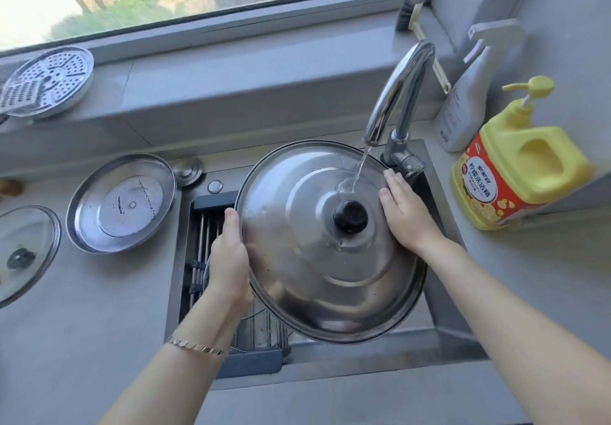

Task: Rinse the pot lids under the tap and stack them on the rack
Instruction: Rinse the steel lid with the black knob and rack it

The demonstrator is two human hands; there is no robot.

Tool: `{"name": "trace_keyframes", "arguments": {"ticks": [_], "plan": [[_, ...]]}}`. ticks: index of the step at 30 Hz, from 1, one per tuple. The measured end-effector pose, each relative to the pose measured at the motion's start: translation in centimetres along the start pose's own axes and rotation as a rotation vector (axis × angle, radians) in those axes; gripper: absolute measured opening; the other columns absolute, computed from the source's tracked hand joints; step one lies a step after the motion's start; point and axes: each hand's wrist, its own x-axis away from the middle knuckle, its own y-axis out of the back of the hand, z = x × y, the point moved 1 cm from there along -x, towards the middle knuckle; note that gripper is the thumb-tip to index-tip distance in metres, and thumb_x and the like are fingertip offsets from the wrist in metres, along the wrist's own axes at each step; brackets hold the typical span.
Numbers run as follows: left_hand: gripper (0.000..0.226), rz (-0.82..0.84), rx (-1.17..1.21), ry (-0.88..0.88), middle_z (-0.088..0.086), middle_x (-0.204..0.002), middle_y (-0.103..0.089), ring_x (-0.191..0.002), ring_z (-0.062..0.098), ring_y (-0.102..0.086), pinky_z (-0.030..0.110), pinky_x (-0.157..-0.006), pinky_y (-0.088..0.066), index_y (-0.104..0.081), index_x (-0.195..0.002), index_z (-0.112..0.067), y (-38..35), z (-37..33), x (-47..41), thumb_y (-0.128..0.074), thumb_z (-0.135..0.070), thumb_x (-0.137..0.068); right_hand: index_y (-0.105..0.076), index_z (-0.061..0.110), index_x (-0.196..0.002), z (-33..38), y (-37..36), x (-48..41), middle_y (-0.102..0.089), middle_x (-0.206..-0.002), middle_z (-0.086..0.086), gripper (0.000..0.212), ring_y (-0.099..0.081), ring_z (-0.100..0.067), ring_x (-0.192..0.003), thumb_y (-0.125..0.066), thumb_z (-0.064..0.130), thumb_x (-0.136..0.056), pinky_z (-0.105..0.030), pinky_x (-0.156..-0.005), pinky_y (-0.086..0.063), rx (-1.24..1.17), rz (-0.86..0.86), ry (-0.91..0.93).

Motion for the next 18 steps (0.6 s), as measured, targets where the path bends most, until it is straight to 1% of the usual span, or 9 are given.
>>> {"name": "trace_keyframes", "arguments": {"ticks": [1,3,5,6,11,13,15,17,18], "plan": [[0.043,0.007,-0.015,-0.014,-0.002,-0.073,-0.072,-0.064,0.015,-0.070,0.040,-0.066,-0.058,-0.065,-0.084,-0.019,0.0,0.0,0.0,-0.036,-0.049,-0.096,-0.019,0.012,-0.148,-0.1,0.1,0.0,-0.014,-0.157,-0.001,0.050,-0.007,-0.011,-0.145,-0.027,0.028,-0.101,-0.022,-0.113,-0.002,-0.009,-0.014,-0.005],[0.043,0.024,-0.018,-0.015,-0.002,-0.077,-0.072,-0.076,0.019,-0.068,0.042,-0.077,-0.056,-0.066,-0.085,-0.018,0.2,-0.2,-0.2,-0.037,-0.047,-0.096,-0.022,0.012,-0.146,1.2,-0.1,1.0,-0.015,-0.155,0.002,0.052,-0.008,-0.009,-0.143,-0.024,0.031,-0.098,-0.021,-0.114,-0.001,0.056,-0.029,0.217],[0.043,0.037,-0.029,-0.006,-0.004,-0.071,-0.073,-0.073,0.017,-0.067,0.036,-0.072,-0.056,-0.067,-0.084,-0.017,0.4,-0.3,-0.5,-0.037,-0.046,-0.096,-0.028,0.014,-0.144,1.5,-0.6,1.9,-0.017,-0.149,0.008,0.055,-0.011,-0.004,-0.140,-0.021,0.032,-0.093,-0.020,-0.114,-0.001,0.150,0.063,0.487],[0.043,0.044,-0.046,-0.011,-0.006,-0.067,-0.072,-0.071,0.016,-0.067,0.035,-0.070,-0.055,-0.067,-0.083,-0.018,0.5,-0.3,-0.6,-0.037,-0.046,-0.097,-0.029,0.014,-0.144,1.1,-0.5,1.8,-0.017,-0.148,0.010,0.056,-0.011,-0.003,-0.139,-0.021,0.033,-0.092,-0.020,-0.114,-0.002,0.176,0.098,0.534],[0.043,0.101,-0.140,-0.044,-0.008,-0.061,-0.072,-0.058,0.008,-0.068,0.028,-0.056,-0.058,-0.066,-0.079,-0.018,0.2,-0.1,-0.4,-0.037,-0.043,-0.097,-0.023,0.013,-0.146,0.6,1.6,-0.7,-0.018,-0.154,0.004,0.061,-0.007,-0.006,-0.141,-0.020,0.036,-0.090,-0.029,-0.118,-0.002,0.042,0.025,0.192],[0.044,0.119,-0.176,-0.048,-0.006,-0.063,-0.072,-0.059,0.009,-0.069,0.028,-0.057,-0.057,-0.067,-0.080,-0.017,0.1,-0.1,-0.5,-0.037,-0.044,-0.097,-0.024,0.013,-0.145,2.4,1.6,-0.5,-0.016,-0.151,0.009,0.058,-0.007,-0.005,-0.141,-0.020,0.036,-0.092,-0.028,-0.118,-0.001,0.070,0.092,0.335],[0.046,0.153,-0.224,-0.058,-0.004,-0.064,-0.073,-0.064,0.014,-0.068,0.030,-0.065,-0.056,-0.069,-0.079,-0.015,-0.1,-0.1,-0.5,-0.037,-0.043,-0.097,-0.025,0.017,-0.145,4.3,1.3,-0.2,-0.014,-0.147,0.015,0.054,-0.006,0.000,-0.138,-0.019,0.037,-0.095,-0.016,-0.114,0.003,0.110,0.209,0.508],[0.048,0.170,-0.243,-0.053,-0.001,-0.065,-0.073,-0.065,0.017,-0.068,0.033,-0.069,-0.055,-0.069,-0.076,-0.013,-0.3,0.0,-0.4,-0.037,-0.042,-0.097,-0.027,0.020,-0.144,5.0,1.4,-0.6,-0.013,-0.146,0.017,0.053,-0.005,0.002,-0.137,-0.019,0.037,-0.095,-0.007,-0.108,0.007,0.148,0.289,0.565],[0.049,0.176,-0.250,-0.046,0.001,-0.066,-0.073,-0.064,0.018,-0.068,0.034,-0.069,-0.055,-0.069,-0.076,-0.012,-0.5,-0.1,-0.3,-0.038,-0.042,-0.097,-0.029,0.019,-0.144,5.0,1.4,-1.0,-0.015,-0.148,0.014,0.054,-0.006,0.000,-0.137,-0.019,0.039,-0.095,-0.009,-0.111,0.005,0.153,0.281,0.578]]}}
